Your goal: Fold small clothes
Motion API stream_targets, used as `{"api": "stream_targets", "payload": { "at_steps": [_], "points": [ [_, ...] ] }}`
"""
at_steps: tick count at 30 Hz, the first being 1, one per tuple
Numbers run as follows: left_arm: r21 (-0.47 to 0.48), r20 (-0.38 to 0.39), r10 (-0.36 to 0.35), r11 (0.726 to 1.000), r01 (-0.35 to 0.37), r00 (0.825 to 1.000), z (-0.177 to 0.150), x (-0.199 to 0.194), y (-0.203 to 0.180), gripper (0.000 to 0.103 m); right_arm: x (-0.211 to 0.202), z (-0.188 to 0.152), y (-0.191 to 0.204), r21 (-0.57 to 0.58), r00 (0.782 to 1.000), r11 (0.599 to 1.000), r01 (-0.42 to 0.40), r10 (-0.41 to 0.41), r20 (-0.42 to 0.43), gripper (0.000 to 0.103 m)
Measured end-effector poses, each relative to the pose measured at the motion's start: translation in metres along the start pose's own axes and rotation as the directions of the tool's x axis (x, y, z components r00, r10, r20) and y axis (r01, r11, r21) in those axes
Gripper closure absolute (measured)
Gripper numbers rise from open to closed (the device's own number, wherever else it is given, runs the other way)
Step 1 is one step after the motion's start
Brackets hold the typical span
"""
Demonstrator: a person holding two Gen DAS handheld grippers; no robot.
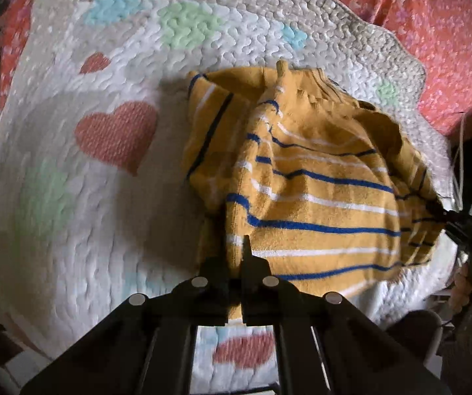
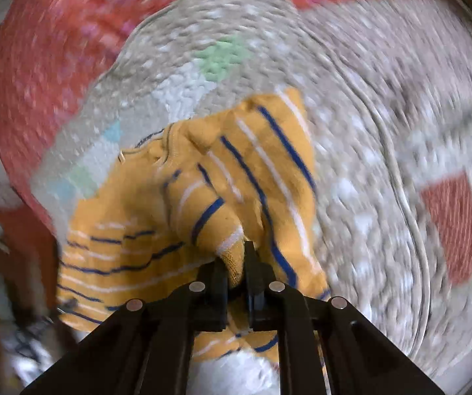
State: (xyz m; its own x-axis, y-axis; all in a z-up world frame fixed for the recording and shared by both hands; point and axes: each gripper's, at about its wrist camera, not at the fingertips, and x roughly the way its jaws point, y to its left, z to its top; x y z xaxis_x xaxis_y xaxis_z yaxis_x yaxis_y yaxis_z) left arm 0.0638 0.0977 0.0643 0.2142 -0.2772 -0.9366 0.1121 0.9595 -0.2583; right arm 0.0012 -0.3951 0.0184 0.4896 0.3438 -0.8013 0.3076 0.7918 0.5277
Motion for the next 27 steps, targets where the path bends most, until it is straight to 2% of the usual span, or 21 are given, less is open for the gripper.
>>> {"api": "stream_targets", "payload": {
  "at_steps": [2, 5, 8, 10, 11, 12, 13, 14, 15, 17, 20, 21, 22, 23, 24, 25, 26, 27],
  "points": [
    [-0.01, -0.015, -0.009, 1.0, 0.009, 1.0, -0.007, 0.001, 0.002, 0.099, 0.001, -0.005, -0.023, 0.081, 0.999, 0.996, -0.037, 0.039, -0.03, 0.094],
    [-0.053, -0.04, -0.005, 0.999, 0.003, 0.999, -0.005, 0.017, 0.007, 0.097, 0.01, -0.007, -0.041, 0.126, 0.998, 0.991, -0.044, 0.05, -0.044, 0.094],
    [-0.096, -0.065, -0.048, 0.994, 0.042, 0.997, -0.006, 0.026, 0.016, 0.096, 0.005, -0.011, -0.025, 0.014, 0.999, 0.999, 0.039, -0.039, -0.012, 0.088],
    [-0.083, -0.046, -0.072, 0.994, 0.068, 0.996, -0.009, 0.018, 0.017, 0.095, -0.008, -0.02, 0.005, -0.134, 0.989, 0.98, 0.144, -0.14, 0.039, 0.077],
    [-0.067, -0.034, -0.068, 0.996, 0.065, 0.997, -0.011, 0.013, 0.019, 0.094, -0.013, -0.023, 0.018, -0.206, 0.98, 0.959, 0.194, -0.182, 0.077, 0.067],
    [-0.057, -0.026, -0.058, 0.997, 0.056, 0.998, -0.013, 0.008, 0.02, 0.094, -0.024, -0.034, 0.051, -0.362, 0.955, 0.888, 0.284, -0.227, 0.192, 0.06],
    [-0.051, -0.021, -0.048, 0.998, 0.047, 0.999, -0.015, 0.005, 0.022, 0.094, -0.028, -0.039, 0.067, -0.425, 0.946, 0.853, 0.304, -0.218, 0.238, 0.056],
    [-0.05, -0.014, -0.04, 0.998, 0.04, 0.999, -0.017, 0.0, 0.024, 0.094, -0.028, -0.039, 0.067, -0.425, 0.946, 0.853, 0.304, -0.218, 0.238, 0.05],
    [-0.052, -0.003, -0.038, 0.998, 0.038, 0.999, -0.017, -0.004, 0.026, 0.094, -0.03, -0.042, 0.079, -0.473, 0.943, 0.825, 0.309, -0.201, 0.265, 0.044],
    [-0.067, 0.032, -0.044, 0.997, 0.046, 0.999, -0.015, -0.015, 0.027, 0.094, -0.024, -0.049, 0.105, -0.564, 0.943, 0.768, 0.304, -0.158, 0.293, 0.04],
    [-0.072, 0.09, -0.057, 0.995, 0.063, 0.994, -0.012, -0.028, 0.022, 0.094, 0.011, -0.058, 0.144, -0.684, 0.921, 0.623, 0.379, -0.188, 0.34, 0.04],
    [-0.063, 0.105, -0.067, 0.995, 0.074, 0.992, -0.01, -0.031, 0.018, 0.094, 0.028, -0.063, 0.155, -0.722, 0.898, 0.536, 0.438, -0.216, 0.384, 0.04],
    [-0.055, 0.114, -0.073, 0.995, 0.08, 0.991, -0.008, -0.031, 0.015, 0.093, 0.041, -0.066, 0.16, -0.742, 0.88, 0.475, 0.474, -0.231, 0.414, 0.041],
    [-0.039, 0.125, -0.074, 0.996, 0.079, 0.989, -0.007, -0.03, 0.01, 0.089, 0.055, -0.068, 0.164, -0.758, 0.858, 0.403, 0.513, -0.254, 0.446, 0.043],
    [-0.026, 0.129, -0.068, 0.997, 0.072, 0.989, -0.006, -0.029, 0.007, 0.087, 0.067, -0.066, 0.166, -0.769, 0.843, 0.351, 0.535, -0.281, 0.459, 0.065],
    [-0.017, 0.13, -0.056, 0.998, 0.058, 0.99, -0.005, -0.026, 0.005, 0.084, 0.077, -0.061, 0.166, -0.785, 0.853, 0.347, 0.514, -0.298, 0.427, 0.083],
    [-0.015, 0.125, -0.045, 0.999, 0.048, 0.991, -0.003, -0.022, 0.003, 0.083, 0.084, -0.05, 0.162, -0.787, 0.864, 0.373, 0.491, -0.318, 0.389, 0.098],
    [-0.015, 0.116, -0.046, 0.999, 0.048, 0.992, -0.001, -0.017, 0.004, 0.083, 0.087, -0.036, 0.158, -0.774, 0.873, 0.42, 0.475, -0.335, 0.354, 0.098]
  ]
}}
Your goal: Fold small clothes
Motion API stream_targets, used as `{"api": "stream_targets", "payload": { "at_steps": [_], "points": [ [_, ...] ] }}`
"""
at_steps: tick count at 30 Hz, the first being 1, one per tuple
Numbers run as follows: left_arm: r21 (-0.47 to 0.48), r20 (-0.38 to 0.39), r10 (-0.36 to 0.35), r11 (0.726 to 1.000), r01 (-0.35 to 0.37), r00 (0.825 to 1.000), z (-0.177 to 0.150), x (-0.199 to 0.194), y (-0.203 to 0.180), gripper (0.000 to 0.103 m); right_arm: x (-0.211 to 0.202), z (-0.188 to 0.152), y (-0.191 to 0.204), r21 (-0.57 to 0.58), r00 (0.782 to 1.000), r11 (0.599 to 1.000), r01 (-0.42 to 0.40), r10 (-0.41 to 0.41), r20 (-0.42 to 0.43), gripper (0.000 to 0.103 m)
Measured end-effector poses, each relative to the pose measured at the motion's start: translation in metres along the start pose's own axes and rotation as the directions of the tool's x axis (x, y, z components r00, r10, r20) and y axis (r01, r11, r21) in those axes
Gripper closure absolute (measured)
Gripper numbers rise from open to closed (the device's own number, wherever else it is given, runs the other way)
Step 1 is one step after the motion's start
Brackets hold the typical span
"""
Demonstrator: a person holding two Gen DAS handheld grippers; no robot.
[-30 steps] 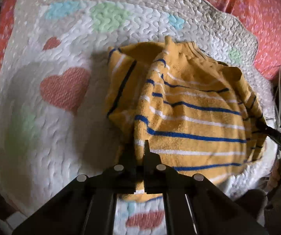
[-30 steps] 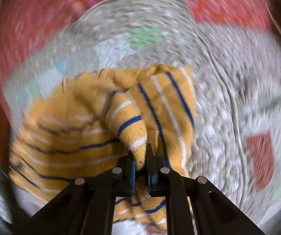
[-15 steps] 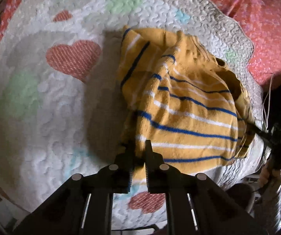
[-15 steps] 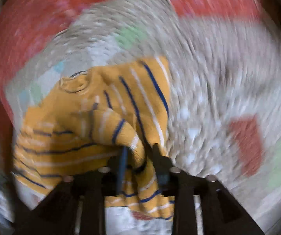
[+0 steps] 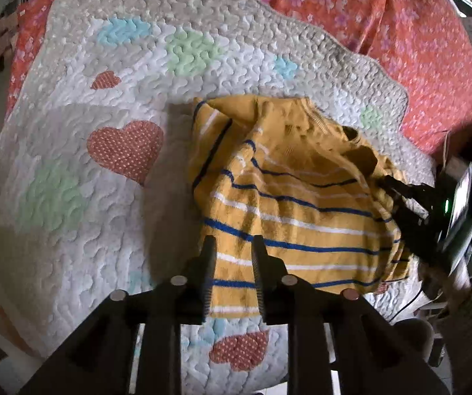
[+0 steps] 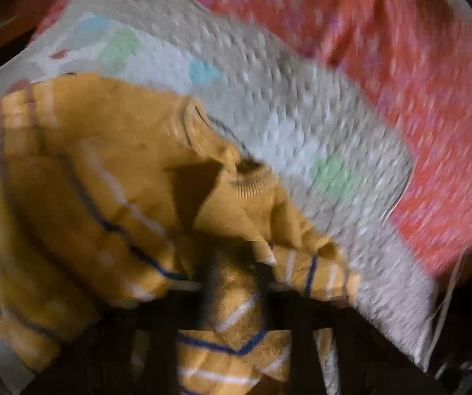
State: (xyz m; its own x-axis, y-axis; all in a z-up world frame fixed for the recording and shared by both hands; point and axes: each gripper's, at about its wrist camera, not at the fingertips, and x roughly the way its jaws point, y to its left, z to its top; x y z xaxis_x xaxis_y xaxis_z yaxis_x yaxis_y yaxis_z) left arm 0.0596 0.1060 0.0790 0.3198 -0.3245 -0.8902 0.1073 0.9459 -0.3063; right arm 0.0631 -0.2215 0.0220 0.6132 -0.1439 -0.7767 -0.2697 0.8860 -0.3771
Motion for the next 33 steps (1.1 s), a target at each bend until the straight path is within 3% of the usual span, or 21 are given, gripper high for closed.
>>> {"api": "stream_targets", "payload": {
  "at_steps": [3, 6, 8, 11, 13, 14, 15, 19, 21, 24, 25, 26, 27, 28, 29, 31, 33],
  "points": [
    [-0.009, -0.036, 0.027, 1.0, -0.027, 0.999, -0.004, 0.019, 0.005, 0.082, 0.02, 0.006, -0.056, 0.263, 0.996, 0.962, -0.072, 0.084, -0.034, 0.098],
    [-0.041, -0.08, 0.023, 0.999, -0.027, 0.997, -0.009, 0.039, 0.011, 0.082, 0.056, -0.005, -0.118, 0.553, 0.984, 0.83, -0.073, 0.15, -0.096, 0.098],
    [-0.039, -0.075, 0.027, 0.999, -0.03, 0.997, -0.011, 0.041, 0.011, 0.082, 0.074, -0.018, -0.143, 0.654, 0.976, 0.754, -0.06, 0.181, -0.119, 0.098],
    [-0.027, -0.067, 0.031, 0.999, -0.032, 0.997, -0.011, 0.038, 0.009, 0.082, 0.069, -0.034, -0.166, 0.746, 0.972, 0.657, -0.11, 0.228, -0.058, 0.096],
    [-0.041, -0.063, 0.018, 0.999, -0.021, 0.998, -0.011, 0.035, 0.012, 0.082, 0.046, -0.041, -0.173, 0.766, 0.974, 0.627, -0.142, 0.228, -0.006, 0.084],
    [-0.052, -0.06, 0.01, 0.999, -0.013, 0.998, -0.012, 0.033, 0.013, 0.082, 0.018, -0.048, -0.171, 0.745, 0.97, 0.637, -0.198, 0.237, 0.055, 0.063],
    [-0.062, -0.057, 0.001, 0.998, -0.004, 0.998, -0.013, 0.032, 0.015, 0.081, 0.018, -0.048, -0.171, 0.745, 0.97, 0.637, -0.198, 0.237, 0.055, 0.045],
    [-0.065, -0.035, 0.003, 0.998, -0.005, 0.999, -0.027, 0.026, 0.013, 0.08, -0.037, -0.068, -0.135, 0.606, 0.97, 0.76, -0.232, 0.226, 0.089, 0.042],
    [-0.045, -0.027, 0.023, 0.999, -0.024, 0.999, -0.035, 0.026, 0.008, 0.077, -0.048, -0.073, -0.108, 0.503, 0.982, 0.845, -0.183, 0.177, 0.06, 0.042],
    [-0.006, -0.022, 0.077, 0.997, -0.077, 0.997, -0.047, 0.03, -0.002, 0.075, -0.048, -0.074, -0.069, 0.354, 0.995, 0.931, -0.094, 0.093, 0.02, 0.042],
    [0.01, -0.015, 0.091, 0.996, -0.091, 0.996, -0.049, 0.03, -0.006, 0.073, -0.042, -0.062, -0.043, 0.222, 1.0, 0.975, 0.001, -0.007, 0.027, 0.042],
    [0.031, -0.007, 0.106, 0.994, -0.106, 0.994, -0.051, 0.03, -0.01, 0.07, -0.042, -0.062, -0.043, 0.222, 1.0, 0.975, 0.001, -0.007, 0.027, 0.042],
    [0.042, -0.006, 0.114, 0.993, -0.114, 0.993, -0.052, 0.03, -0.012, 0.069, -0.036, -0.055, -0.032, 0.161, 0.998, 0.986, 0.047, -0.052, 0.027, 0.046],
    [0.046, -0.006, 0.124, 0.991, -0.123, 0.992, -0.051, 0.032, -0.014, 0.068, -0.024, -0.047, -0.022, 0.098, 0.996, 0.991, 0.087, -0.088, 0.002, 0.056],
    [0.047, -0.007, 0.133, 0.99, -0.132, 0.991, -0.051, 0.033, -0.014, 0.068, -0.014, -0.042, -0.017, 0.07, 0.995, 0.993, 0.096, -0.095, -0.023, 0.094],
    [0.047, -0.008, 0.141, 0.989, -0.14, 0.99, -0.052, 0.034, -0.015, 0.068, 0.004, -0.03, -0.023, 0.094, 0.994, 0.992, 0.081, -0.074, -0.078, 0.097],
    [0.046, -0.007, 0.139, 0.989, -0.139, 0.99, -0.052, 0.034, -0.015, 0.068, 0.015, -0.019, -0.052, 0.236, 0.995, 0.971, 0.047, -0.024, -0.1, 0.097]
  ]
}}
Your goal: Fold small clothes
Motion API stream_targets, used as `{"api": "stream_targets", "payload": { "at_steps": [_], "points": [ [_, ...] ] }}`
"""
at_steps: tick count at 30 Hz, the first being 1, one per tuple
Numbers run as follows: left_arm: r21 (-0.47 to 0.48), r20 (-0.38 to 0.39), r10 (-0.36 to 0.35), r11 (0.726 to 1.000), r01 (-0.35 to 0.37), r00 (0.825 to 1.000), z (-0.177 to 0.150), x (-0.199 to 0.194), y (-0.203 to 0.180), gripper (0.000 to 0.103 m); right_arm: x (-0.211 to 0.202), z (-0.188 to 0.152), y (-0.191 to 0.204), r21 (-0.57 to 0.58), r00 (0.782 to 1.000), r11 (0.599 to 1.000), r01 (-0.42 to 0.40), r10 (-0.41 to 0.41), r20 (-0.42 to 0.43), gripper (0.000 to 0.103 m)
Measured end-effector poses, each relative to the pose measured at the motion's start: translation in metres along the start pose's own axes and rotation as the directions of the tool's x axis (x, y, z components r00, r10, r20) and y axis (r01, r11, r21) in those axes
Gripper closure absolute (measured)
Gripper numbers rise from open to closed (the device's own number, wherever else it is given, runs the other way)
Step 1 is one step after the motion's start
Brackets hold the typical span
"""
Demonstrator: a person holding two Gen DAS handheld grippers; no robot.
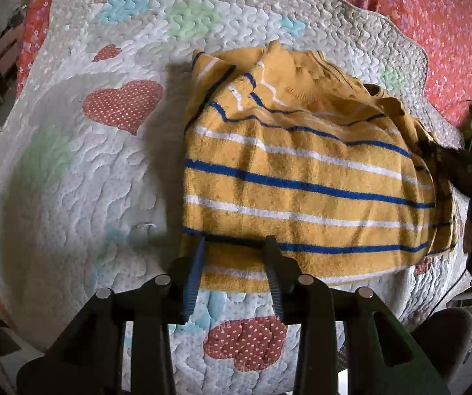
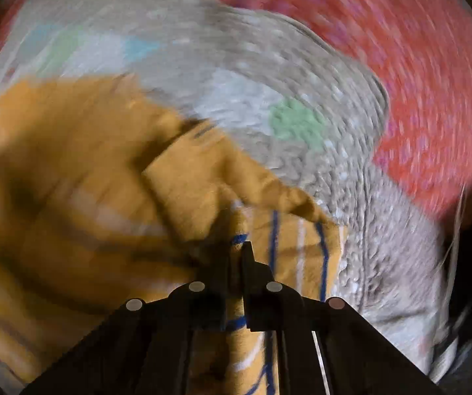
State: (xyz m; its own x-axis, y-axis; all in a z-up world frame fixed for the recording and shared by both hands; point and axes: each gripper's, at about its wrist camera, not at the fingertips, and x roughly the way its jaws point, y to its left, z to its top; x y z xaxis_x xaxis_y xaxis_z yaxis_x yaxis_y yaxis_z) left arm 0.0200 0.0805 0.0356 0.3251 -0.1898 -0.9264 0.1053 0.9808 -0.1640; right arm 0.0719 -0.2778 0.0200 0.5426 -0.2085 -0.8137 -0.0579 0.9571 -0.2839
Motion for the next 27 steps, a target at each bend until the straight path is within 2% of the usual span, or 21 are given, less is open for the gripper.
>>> {"api": "stream_targets", "payload": {
  "at_steps": [2, 3, 4, 5, 6, 8, 9, 10, 11, 12, 13, 14, 16, 18, 20, 21, 22, 23, 24, 26, 27],
  "points": [
    [-0.006, 0.001, -0.008, 1.0, 0.008, 1.0, 0.0, 0.002, 0.001, 0.068, 0.018, 0.012, -0.038, 0.218, 0.994, 0.973, -0.081, 0.096, -0.057, 0.097],
    [-0.011, 0.001, -0.015, 1.0, 0.015, 1.0, 0.0, 0.003, 0.002, 0.068, 0.031, 0.014, -0.06, 0.339, 0.983, 0.932, -0.13, 0.167, -0.081, 0.097],
    [-0.015, 0.0, -0.019, 1.0, 0.019, 1.0, 0.001, 0.003, 0.002, 0.068, 0.043, 0.011, -0.082, 0.469, 0.96, 0.86, -0.199, 0.267, -0.081, 0.097],
    [-0.017, 0.0, -0.022, 1.0, 0.022, 1.0, 0.001, 0.003, 0.003, 0.068, 0.05, 0.007, -0.096, 0.548, 0.943, 0.802, -0.238, 0.326, -0.068, 0.097],
    [-0.02, -0.001, -0.023, 1.0, 0.023, 1.0, 0.001, 0.003, 0.003, 0.068, 0.055, 0.001, -0.112, 0.626, 0.922, 0.727, -0.282, 0.386, -0.034, 0.097],
    [-0.028, -0.002, -0.029, 0.999, 0.029, 1.0, 0.001, 0.003, 0.004, 0.068, 0.054, -0.005, -0.125, 0.674, 0.906, 0.669, -0.314, 0.422, 0.003, 0.097],
    [-0.033, -0.002, -0.032, 0.999, 0.032, 0.999, 0.002, 0.004, 0.005, 0.068, 0.049, -0.009, -0.131, 0.679, 0.909, 0.663, -0.315, 0.416, 0.016, 0.093],
    [-0.035, -0.002, -0.035, 0.999, 0.035, 0.999, 0.002, 0.004, 0.005, 0.068, 0.04, -0.012, -0.135, 0.676, 0.921, 0.672, -0.303, 0.389, 0.026, 0.092],
    [-0.036, -0.001, -0.035, 0.999, 0.035, 0.999, 0.001, 0.004, 0.005, 0.067, 0.029, -0.015, -0.138, 0.67, 0.936, 0.689, -0.276, 0.351, 0.025, 0.08],
    [-0.034, 0.0, -0.035, 0.999, 0.035, 0.999, 0.002, 0.003, 0.005, 0.067, 0.018, -0.019, -0.14, 0.656, 0.949, 0.711, -0.252, 0.314, 0.023, 0.062],
    [-0.032, 0.002, -0.035, 0.999, 0.035, 0.999, 0.001, 0.003, 0.005, 0.067, 0.004, -0.025, -0.14, 0.627, 0.953, 0.735, -0.258, 0.302, 0.037, 0.055],
    [-0.03, 0.006, -0.035, 0.999, 0.035, 0.999, 0.001, 0.003, 0.005, 0.066, -0.011, -0.03, -0.137, 0.585, 0.951, 0.762, -0.277, 0.304, 0.055, 0.051],
    [-0.034, 0.011, -0.039, 0.999, 0.04, 0.999, 0.0, 0.004, 0.004, 0.063, -0.032, -0.04, -0.128, 0.515, 0.951, 0.806, -0.292, 0.303, 0.065, 0.047],
    [-0.043, 0.012, -0.043, 0.998, 0.044, 0.999, -0.001, 0.004, 0.003, 0.059, -0.048, -0.059, -0.111, 0.462, 0.945, 0.83, -0.313, 0.318, 0.068, 0.041],
    [-0.036, 0.009, -0.03, 0.999, 0.03, 1.0, 0.0, 0.005, 0.0, 0.059, -0.051, -0.076, -0.086, 0.391, 0.958, 0.879, -0.273, 0.286, 0.024, 0.041],
    [-0.023, 0.002, -0.015, 1.0, 0.015, 1.0, 0.0, 0.005, -0.002, 0.067, -0.048, -0.079, -0.077, 0.364, 0.963, 0.897, -0.25, 0.268, 0.001, 0.055],
    [-0.005, -0.001, 0.015, 1.0, -0.015, 1.0, 0.001, 0.004, -0.004, 0.077, -0.041, -0.085, -0.067, 0.334, 0.965, 0.915, -0.229, 0.258, -0.046, 0.077],
    [0.005, -0.002, 0.045, 0.999, -0.045, 0.999, 0.002, 0.002, -0.004, 0.095, -0.034, -0.091, -0.063, 0.338, 0.96, 0.914, -0.223, 0.266, -0.083, 0.092],
    [-0.002, -0.006, 0.051, 0.999, -0.051, 0.999, 0.003, -0.001, 0.0, 0.099, -0.032, -0.099, -0.068, 0.379, 0.962, 0.902, -0.207, 0.258, -0.089, 0.092],
    [-0.06, -0.023, 0.034, 0.998, -0.036, 0.999, 0.004, -0.004, 0.017, 0.099, -0.027, -0.107, -0.09, 0.492, 0.957, 0.843, -0.218, 0.283, -0.061, 0.092],
    [-0.087, -0.03, 0.014, 0.996, -0.016, 0.999, 0.003, -0.004, 0.024, 0.099, -0.017, -0.119, -0.114, 0.612, 0.948, 0.762, -0.209, 0.311, -0.064, 0.088]
  ]
}}
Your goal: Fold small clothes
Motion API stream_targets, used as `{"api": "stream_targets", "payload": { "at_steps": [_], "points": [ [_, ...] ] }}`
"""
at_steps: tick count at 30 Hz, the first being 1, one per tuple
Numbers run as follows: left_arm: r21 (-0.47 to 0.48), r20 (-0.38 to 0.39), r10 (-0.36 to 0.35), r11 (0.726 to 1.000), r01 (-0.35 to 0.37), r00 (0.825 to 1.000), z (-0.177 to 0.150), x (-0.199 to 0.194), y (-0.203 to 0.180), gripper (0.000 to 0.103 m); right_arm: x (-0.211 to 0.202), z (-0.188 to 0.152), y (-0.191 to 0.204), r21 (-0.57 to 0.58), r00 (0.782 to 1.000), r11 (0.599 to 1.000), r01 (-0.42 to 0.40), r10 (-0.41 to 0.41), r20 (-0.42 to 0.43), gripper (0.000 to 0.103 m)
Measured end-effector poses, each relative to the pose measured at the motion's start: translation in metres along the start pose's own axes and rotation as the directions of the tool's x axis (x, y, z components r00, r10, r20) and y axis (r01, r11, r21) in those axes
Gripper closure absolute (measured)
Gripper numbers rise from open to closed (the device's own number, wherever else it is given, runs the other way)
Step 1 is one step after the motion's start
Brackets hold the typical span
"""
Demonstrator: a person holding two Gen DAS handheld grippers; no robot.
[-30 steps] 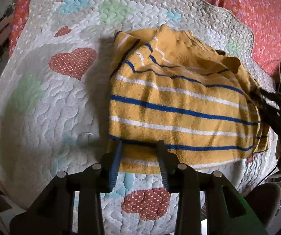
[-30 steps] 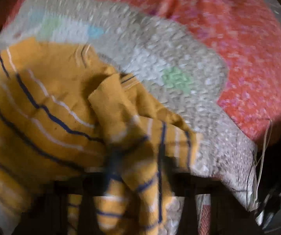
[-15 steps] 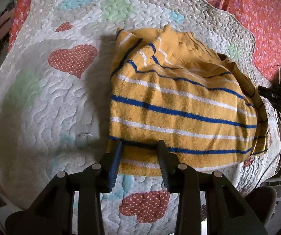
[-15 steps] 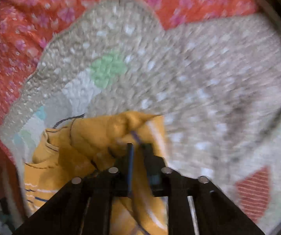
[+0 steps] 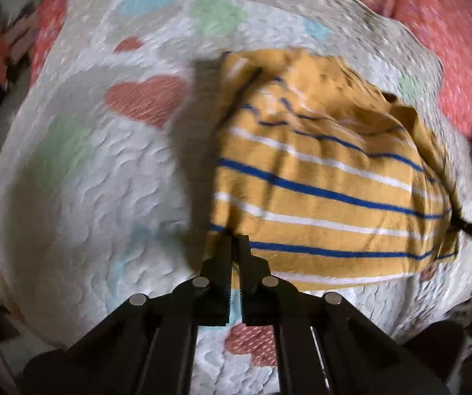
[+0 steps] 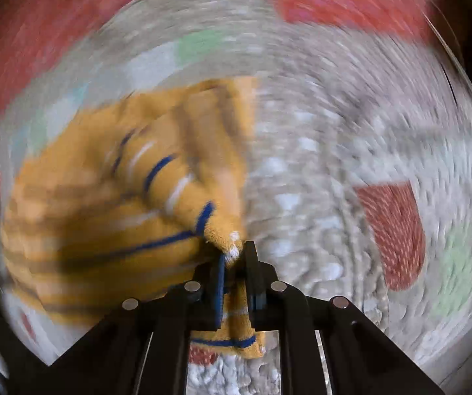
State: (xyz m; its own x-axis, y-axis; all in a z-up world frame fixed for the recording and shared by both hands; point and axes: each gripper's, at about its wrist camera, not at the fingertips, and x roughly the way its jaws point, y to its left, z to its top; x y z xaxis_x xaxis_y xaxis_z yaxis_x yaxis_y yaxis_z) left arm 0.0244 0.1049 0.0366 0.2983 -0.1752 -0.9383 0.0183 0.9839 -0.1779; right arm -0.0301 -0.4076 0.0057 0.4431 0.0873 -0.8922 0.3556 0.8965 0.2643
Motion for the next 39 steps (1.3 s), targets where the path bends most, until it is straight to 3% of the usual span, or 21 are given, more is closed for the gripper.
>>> {"api": "stream_targets", "payload": {
  "at_steps": [2, 5, 9, 12, 13, 15, 17, 18, 21, 22, 24, 27, 30, 33, 36, 39],
  "points": [
    [-0.065, -0.009, -0.066, 0.996, 0.066, 0.998, -0.002, -0.001, 0.014, 0.099, 0.0, 0.002, -0.01, 0.05, 1.0, 0.999, -0.018, 0.019, -0.009, 0.072],
    [-0.158, 0.024, -0.173, 0.972, 0.175, 0.985, -0.008, -0.011, 0.033, 0.099, -0.016, -0.001, -0.016, 0.086, 0.999, 0.996, -0.035, 0.034, 0.018, 0.061],
    [-0.278, 0.101, -0.272, 0.916, 0.29, 0.957, -0.021, -0.023, 0.064, 0.098, -0.06, -0.008, 0.024, -0.047, 0.99, 0.998, 0.046, -0.04, 0.134, 0.058],
    [-0.308, 0.138, -0.329, 0.882, 0.357, 0.934, -0.027, -0.022, 0.073, 0.096, -0.067, -0.003, 0.051, -0.12, 0.991, 0.993, -0.004, 0.02, 0.135, 0.058],
    [-0.303, 0.138, -0.343, 0.878, 0.37, 0.929, -0.027, -0.02, 0.07, 0.094, -0.068, -0.003, 0.071, -0.166, 0.991, 0.986, -0.028, 0.049, 0.125, 0.058],
    [-0.292, 0.129, -0.366, 0.874, 0.388, 0.922, -0.024, -0.013, 0.062, 0.08, -0.061, -0.005, 0.113, -0.252, 0.991, 0.965, -0.079, 0.103, 0.083, 0.058],
    [-0.28, 0.142, -0.405, 0.859, 0.429, 0.903, -0.021, -0.008, 0.052, 0.062, -0.046, -0.01, 0.158, -0.31, 0.988, 0.94, -0.144, 0.157, 0.015, 0.058],
    [-0.278, 0.15, -0.426, 0.848, 0.451, 0.892, -0.019, -0.005, 0.049, 0.06, -0.034, -0.011, 0.184, -0.334, 0.981, 0.924, -0.188, 0.19, -0.03, 0.058],
    [-0.29, 0.154, -0.492, 0.807, 0.515, 0.857, -0.019, 0.006, 0.046, 0.06, 0.002, -0.011, 0.238, -0.364, 0.963, 0.892, -0.268, 0.234, -0.136, 0.058],
    [-0.293, 0.167, -0.507, 0.793, 0.534, 0.845, -0.021, 0.008, 0.048, 0.06, 0.03, -0.005, 0.26, -0.324, 0.948, 0.897, -0.301, 0.246, -0.201, 0.058],
    [-0.297, 0.193, -0.534, 0.768, 0.567, 0.823, -0.025, 0.01, 0.054, 0.06, 0.042, -0.002, 0.267, -0.303, 0.947, 0.905, -0.297, 0.239, -0.216, 0.058],
    [-0.325, 0.216, -0.584, 0.713, 0.621, 0.783, -0.031, 0.016, 0.069, 0.06, 0.084, 0.009, 0.273, -0.18, 0.936, 0.95, -0.256, 0.197, -0.291, 0.058],
    [-0.352, 0.232, -0.616, 0.668, 0.655, 0.753, -0.034, 0.018, 0.079, 0.06, 0.078, 0.018, 0.279, -0.178, 0.942, 0.955, -0.238, 0.182, -0.283, 0.055],
    [-0.359, 0.245, -0.61, 0.665, 0.655, 0.754, -0.033, 0.017, 0.081, 0.06, 0.059, 0.022, 0.306, -0.238, 0.949, 0.94, -0.244, 0.181, -0.259, 0.055],
    [-0.313, 0.25, -0.568, 0.719, 0.62, 0.784, -0.03, 0.008, 0.073, 0.055, 0.059, 0.019, 0.345, -0.306, 0.936, 0.909, -0.284, 0.194, -0.294, 0.05],
    [-0.257, 0.239, -0.527, 0.775, 0.577, 0.815, -0.03, 0.005, 0.062, 0.051, 0.087, 0.004, 0.384, -0.41, 0.927, 0.876, -0.253, 0.098, -0.363, 0.046]
  ]
}}
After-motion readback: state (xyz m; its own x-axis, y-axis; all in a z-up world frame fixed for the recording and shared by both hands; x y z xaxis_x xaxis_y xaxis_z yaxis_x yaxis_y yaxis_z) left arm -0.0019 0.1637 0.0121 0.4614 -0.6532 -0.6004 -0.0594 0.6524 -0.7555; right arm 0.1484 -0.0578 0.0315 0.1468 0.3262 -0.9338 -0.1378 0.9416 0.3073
